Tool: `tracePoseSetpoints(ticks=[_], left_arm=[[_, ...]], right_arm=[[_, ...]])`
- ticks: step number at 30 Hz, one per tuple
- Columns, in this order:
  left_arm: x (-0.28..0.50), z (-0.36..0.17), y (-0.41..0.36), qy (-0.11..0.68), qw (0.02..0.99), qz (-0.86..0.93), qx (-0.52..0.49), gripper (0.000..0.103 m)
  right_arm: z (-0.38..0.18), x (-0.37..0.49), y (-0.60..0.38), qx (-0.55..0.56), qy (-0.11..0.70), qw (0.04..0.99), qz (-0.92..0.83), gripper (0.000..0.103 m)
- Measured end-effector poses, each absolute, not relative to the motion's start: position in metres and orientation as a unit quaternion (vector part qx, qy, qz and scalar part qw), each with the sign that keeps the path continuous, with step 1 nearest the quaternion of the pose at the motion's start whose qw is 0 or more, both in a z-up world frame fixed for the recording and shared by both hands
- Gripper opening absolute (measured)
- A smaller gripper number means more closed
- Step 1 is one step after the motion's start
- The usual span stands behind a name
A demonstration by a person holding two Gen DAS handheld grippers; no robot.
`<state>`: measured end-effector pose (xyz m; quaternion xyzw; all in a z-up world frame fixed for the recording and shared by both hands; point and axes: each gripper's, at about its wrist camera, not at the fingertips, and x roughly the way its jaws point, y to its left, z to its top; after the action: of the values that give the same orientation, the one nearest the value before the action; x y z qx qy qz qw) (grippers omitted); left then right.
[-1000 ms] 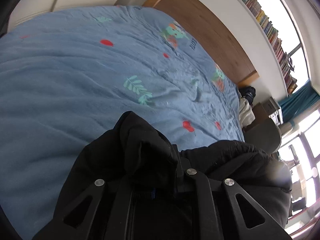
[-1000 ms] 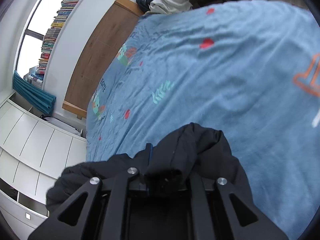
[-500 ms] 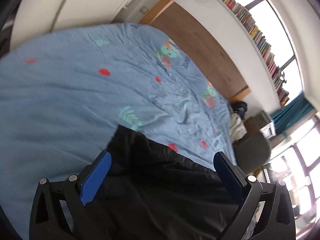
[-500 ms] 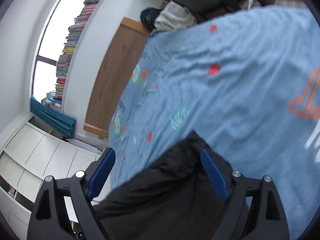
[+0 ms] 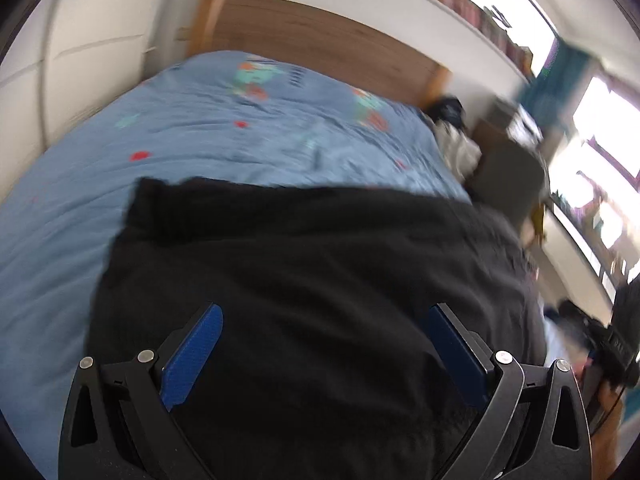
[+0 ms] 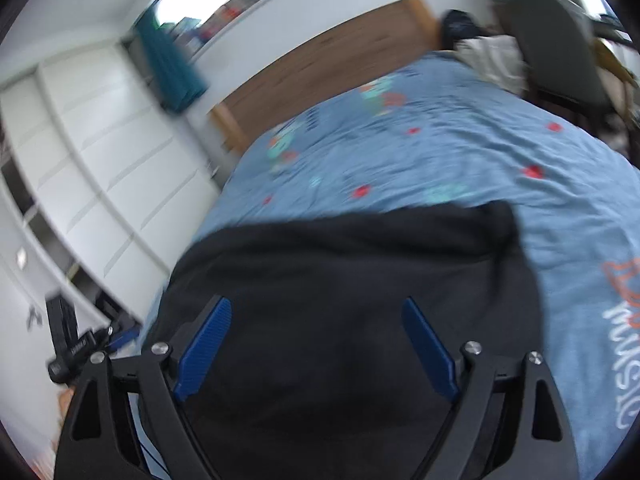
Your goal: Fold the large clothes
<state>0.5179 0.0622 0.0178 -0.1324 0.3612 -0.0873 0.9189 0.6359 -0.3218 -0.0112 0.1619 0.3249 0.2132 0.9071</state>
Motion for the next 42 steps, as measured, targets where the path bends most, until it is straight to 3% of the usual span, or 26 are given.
tracePoseSetpoints(ticks=[6, 16, 27, 34, 37, 42], left_arm=[[0.607, -0.007, 0.026, 0.400, 0.912, -0.057, -0.068, 0.102], [0.712, -0.069, 0.038, 0.453, 0.885, -0.014, -0.111, 0.102], [0.718, -0.085, 0.040, 0.463, 0.879, -0.021, -0.110, 0.102], [0.708, -0.068, 0.088, 0.503, 0.857, 0.005, -0.113, 0.102], [0.699, -0.059, 0.111, 0.513, 0.849, 0.061, -0.107, 0.102], [0.654, -0.023, 0.140, 0.468, 0.875, 0.066, -0.104, 0.102]], right_arm=[[-0.034, 0.696, -0.250, 0.050, 0.362, 0.912, 0.187, 0.088], [-0.083, 0.810, -0.246, 0.080, 0.406, 0.899, 0.141, 0.089], [-0.111, 0.834, -0.247, 0.081, 0.424, 0.892, 0.137, 0.092], [-0.101, 0.821, -0.325, 0.105, 0.459, 0.880, 0.061, 0.092], [-0.097, 0.809, -0.346, 0.058, 0.481, 0.875, -0.005, 0.092], [-0.067, 0.766, -0.365, 0.068, 0.448, 0.891, 0.020, 0.092]])
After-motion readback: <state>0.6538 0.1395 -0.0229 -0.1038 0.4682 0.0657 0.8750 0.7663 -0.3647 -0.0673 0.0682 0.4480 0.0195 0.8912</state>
